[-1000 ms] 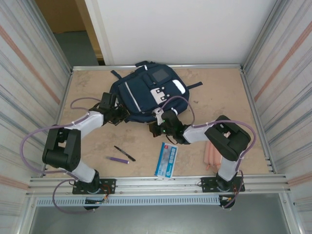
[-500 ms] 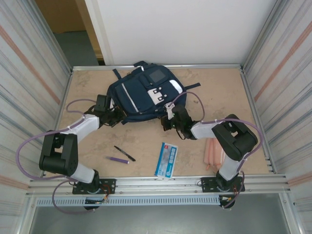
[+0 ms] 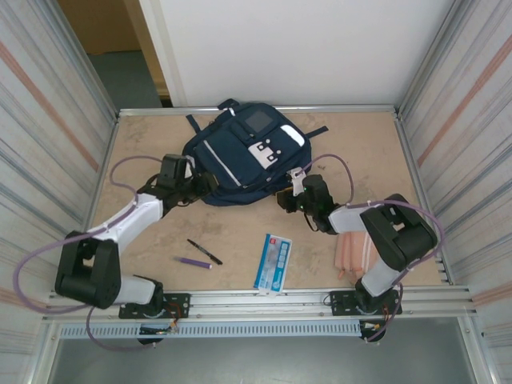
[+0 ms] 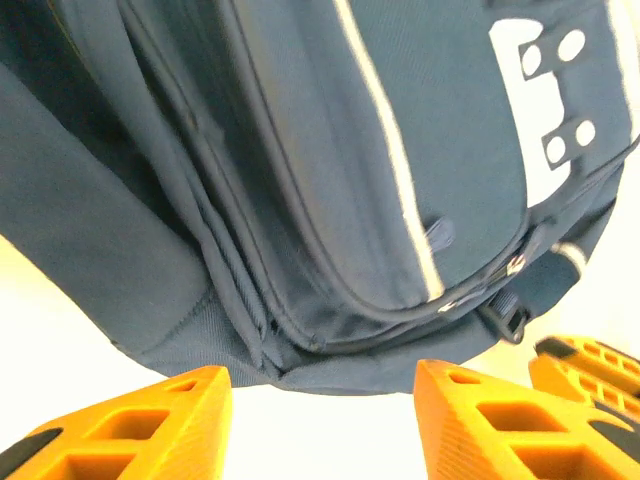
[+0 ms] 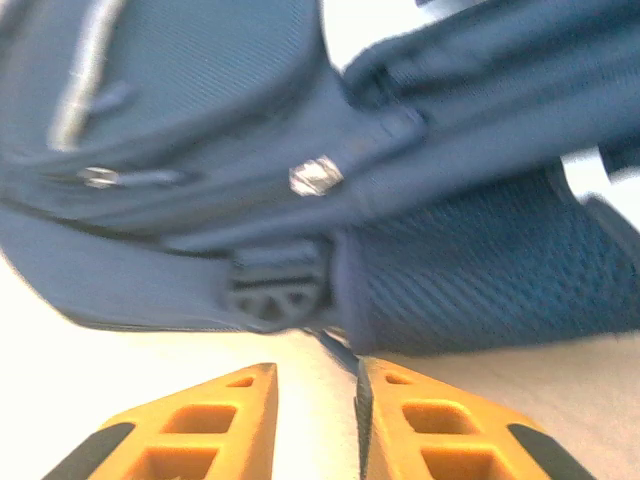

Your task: Pack the student bag

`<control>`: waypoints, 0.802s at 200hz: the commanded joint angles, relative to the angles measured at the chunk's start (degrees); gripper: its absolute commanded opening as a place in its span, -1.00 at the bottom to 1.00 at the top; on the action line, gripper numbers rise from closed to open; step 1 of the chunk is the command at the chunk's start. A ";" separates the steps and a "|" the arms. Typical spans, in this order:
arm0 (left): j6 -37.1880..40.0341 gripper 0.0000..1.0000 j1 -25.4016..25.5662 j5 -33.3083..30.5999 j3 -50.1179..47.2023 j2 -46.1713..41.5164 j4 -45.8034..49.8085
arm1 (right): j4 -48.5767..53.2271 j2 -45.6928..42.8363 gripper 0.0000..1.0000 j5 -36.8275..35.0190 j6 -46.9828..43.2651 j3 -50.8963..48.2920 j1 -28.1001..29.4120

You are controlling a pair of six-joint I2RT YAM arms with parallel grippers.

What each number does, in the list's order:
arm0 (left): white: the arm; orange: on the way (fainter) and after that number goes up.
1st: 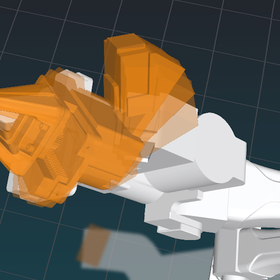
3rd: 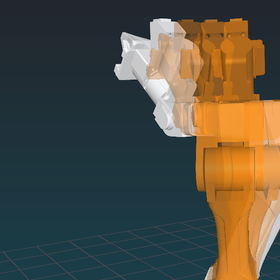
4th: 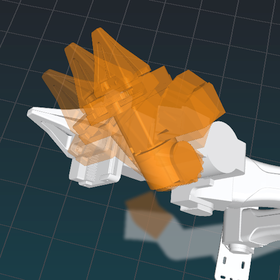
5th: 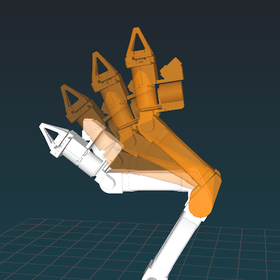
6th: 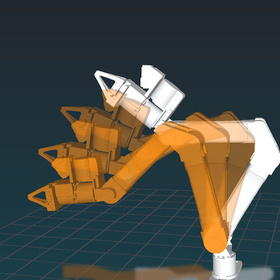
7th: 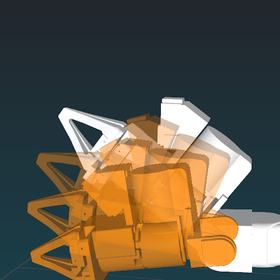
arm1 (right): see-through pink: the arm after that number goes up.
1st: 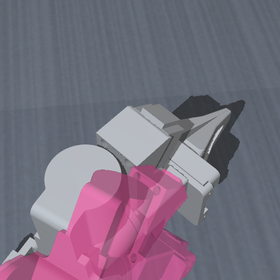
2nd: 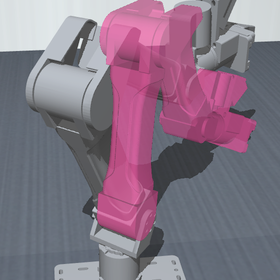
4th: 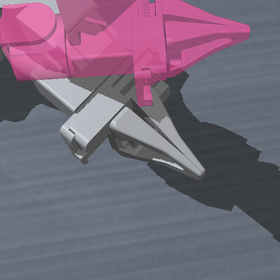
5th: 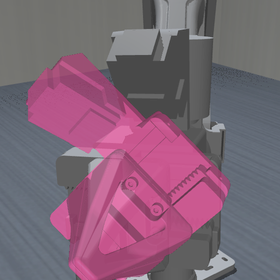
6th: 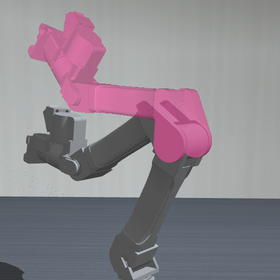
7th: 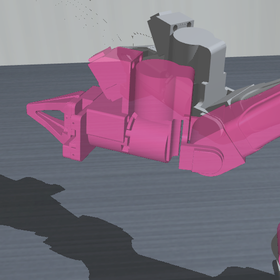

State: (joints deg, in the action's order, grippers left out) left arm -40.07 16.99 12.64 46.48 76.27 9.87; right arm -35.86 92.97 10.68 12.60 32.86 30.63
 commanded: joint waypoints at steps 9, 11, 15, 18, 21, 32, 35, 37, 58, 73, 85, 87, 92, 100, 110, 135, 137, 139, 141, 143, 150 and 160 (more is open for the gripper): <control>5.73 0.20 -2.41 -5.46 3.34 -3.65 3.78 | -2.17 -6.62 -0.36 7.79 -8.11 2.27 0.76; 5.82 0.20 -2.80 -4.94 3.35 -3.49 3.58 | -1.97 -6.93 -0.35 7.89 -8.44 2.40 0.82; 6.11 0.20 -3.66 -3.58 3.35 -3.14 3.10 | -1.65 -7.48 -0.34 8.06 -9.37 2.61 1.14; 6.31 0.21 -4.22 -2.58 3.38 -2.68 2.87 | -1.57 -7.78 -0.34 8.06 -10.00 2.71 1.44; 6.32 0.21 -5.02 -1.81 3.48 -2.18 2.75 | -1.65 -8.11 -0.33 8.23 -10.72 2.81 1.69; 6.24 0.21 -7.12 0.60 3.85 0.35 2.67 | -1.77 -8.75 -0.27 9.46 -12.78 3.20 2.67; 6.30 0.21 -7.63 1.06 3.96 0.95 2.83 | -1.77 -8.90 -0.25 9.59 -13.20 3.43 3.04; 6.30 0.21 -7.93 1.35 4.09 1.46 2.93 | -1.70 -8.93 -0.24 9.57 -13.34 3.57 3.32; 5.79 0.20 -9.35 1.95 4.44 5.87 3.24 | 4.77 -10.06 -0.17 7.19 -14.91 7.19 7.20; 5.80 0.18 -9.26 2.21 3.74 8.48 0.96 | 9.52 -9.54 -0.12 3.89 -19.35 9.46 11.17; 5.40 0.15 -9.01 3.32 3.25 9.93 -0.12 | 11.39 -8.74 -0.09 0.26 -23.99 10.22 14.61; 5.28 0.15 -8.89 3.48 3.13 10.25 -0.23 | 11.81 -8.67 -0.09 -0.34 -24.65 10.34 15.13; 5.25 0.14 -8.55 4.10 2.86 10.47 -0.57 | 12.93 -8.43 -0.08 -1.47 -26.01 10.82 16.26; 5.63 0.14 -7.73 4.31 2.38 10.58 -0.78 | 14.80 -8.16 -0.08 -2.97 -27.26 11.58 17.62; 6.56 0.14 -6.50 3.56 2.08 10.86 -0.66 | 15.06 -8.12 -0.07 -4.08 -27.93 11.58 18.58; 5.77 0.10 -4.61 2.93 0.63 11.84 -0.37 | 10.84 -8.51 -0.02 -5.38 -25.16 9.90 18.68; 5.48 0.10 -4.43 3.03 0.41 11.81 -0.44 | 10.82 -8.59 -0.02 -5.57 -24.86 10.11 18.54; 5.17 0.09 -4.32 3.05 0.14 11.76 -0.50 | 10.88 -8.64 -0.02 -5.86 -24.54 10.16 18.44; 4.83 0.08 -4.09 2.99 -0.13 11.61 -0.63 | 11.07 -8.71 -0.02 -6.09 -24.24 10.35 18.37; 4.50 0.08 -3.90 2.82 -0.44 11.62 -0.68 | 11.25 -8.80 -0.02 -6.34 -23.93 10.48 18.31; 3.33 0.07 -2.72 1.45 -1.77 10.77 -1.25 | 12.04 -9.08 -0.01 -7.18 -23.11 11.06 18.09; 2.20 0.06 -0.61 -0.69 -4.01 9.73 -3.70 | 12.55 -9.06 -0.01 -7.92 -22.13 11.65 17.50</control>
State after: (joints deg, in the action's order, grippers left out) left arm -35.46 13.37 14.81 46.54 87.33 8.91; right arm -24.62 84.64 7.01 -11.09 42.96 49.36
